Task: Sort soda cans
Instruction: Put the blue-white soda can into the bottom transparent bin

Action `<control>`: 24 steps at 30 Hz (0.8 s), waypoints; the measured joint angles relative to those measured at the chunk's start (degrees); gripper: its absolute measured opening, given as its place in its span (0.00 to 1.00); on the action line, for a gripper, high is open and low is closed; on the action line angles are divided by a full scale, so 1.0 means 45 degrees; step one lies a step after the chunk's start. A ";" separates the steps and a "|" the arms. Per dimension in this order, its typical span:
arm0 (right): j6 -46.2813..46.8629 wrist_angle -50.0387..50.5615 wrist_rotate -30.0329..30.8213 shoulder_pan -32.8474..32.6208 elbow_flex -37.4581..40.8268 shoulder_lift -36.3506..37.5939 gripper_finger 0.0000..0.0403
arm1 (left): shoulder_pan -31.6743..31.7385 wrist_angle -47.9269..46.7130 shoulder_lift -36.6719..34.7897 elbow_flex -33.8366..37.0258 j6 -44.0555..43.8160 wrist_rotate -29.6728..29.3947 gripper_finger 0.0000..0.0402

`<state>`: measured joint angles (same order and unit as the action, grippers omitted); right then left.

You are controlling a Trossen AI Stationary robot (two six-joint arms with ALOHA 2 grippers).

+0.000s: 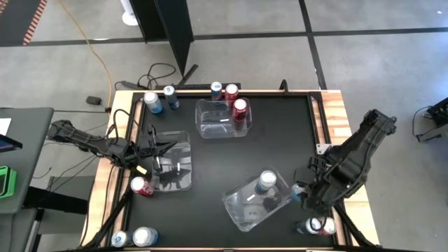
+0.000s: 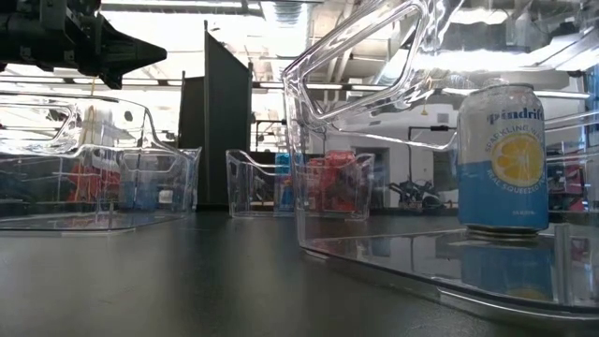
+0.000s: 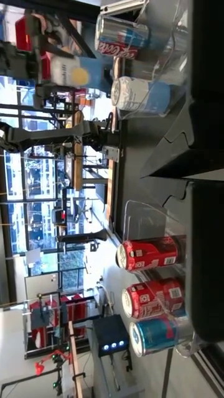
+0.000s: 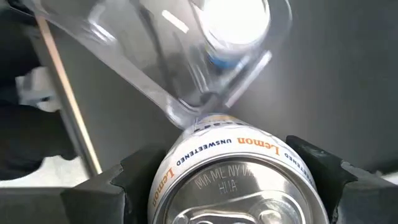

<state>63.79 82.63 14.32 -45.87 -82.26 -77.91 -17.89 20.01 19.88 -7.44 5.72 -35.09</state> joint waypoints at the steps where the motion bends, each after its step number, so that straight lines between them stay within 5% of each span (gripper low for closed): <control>1: -0.0397 -0.0152 0.0051 0.0202 -0.0180 -0.0014 0.74 | -0.0003 -0.0005 0.0000 0.0000 -0.0005 0.0000 0.00; 8: -0.3077 -0.2861 0.0217 0.1235 -0.0353 -0.0217 0.74 | -0.0005 -0.0018 0.0000 0.0000 0.0092 0.0000 0.00; 24: -0.4041 -0.2923 -0.0250 0.1566 -0.0344 -0.3610 0.74 | -0.0005 -0.0034 -0.0004 0.0000 0.0035 0.0000 0.00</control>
<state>45.61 69.48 13.19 -38.83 -83.81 -94.15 -17.91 19.86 19.86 -7.44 5.87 -35.09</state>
